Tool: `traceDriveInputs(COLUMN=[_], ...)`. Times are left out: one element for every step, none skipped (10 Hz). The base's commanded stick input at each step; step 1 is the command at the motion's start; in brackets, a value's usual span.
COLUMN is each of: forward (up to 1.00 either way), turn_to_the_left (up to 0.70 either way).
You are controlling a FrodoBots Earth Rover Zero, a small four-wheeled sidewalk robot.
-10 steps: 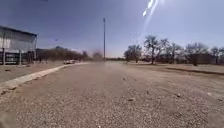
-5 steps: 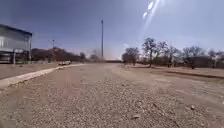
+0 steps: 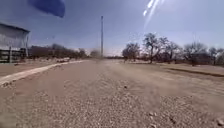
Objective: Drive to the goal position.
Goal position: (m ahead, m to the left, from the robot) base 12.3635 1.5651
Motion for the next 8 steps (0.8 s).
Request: traceDriveInputs(forward=[1.00,1.00,1.00,1.00,1.00,1.00,1.00,1.00], turn_to_the_left=[0.00,0.00,0.00,0.00,0.00,0.00,0.00,0.00])
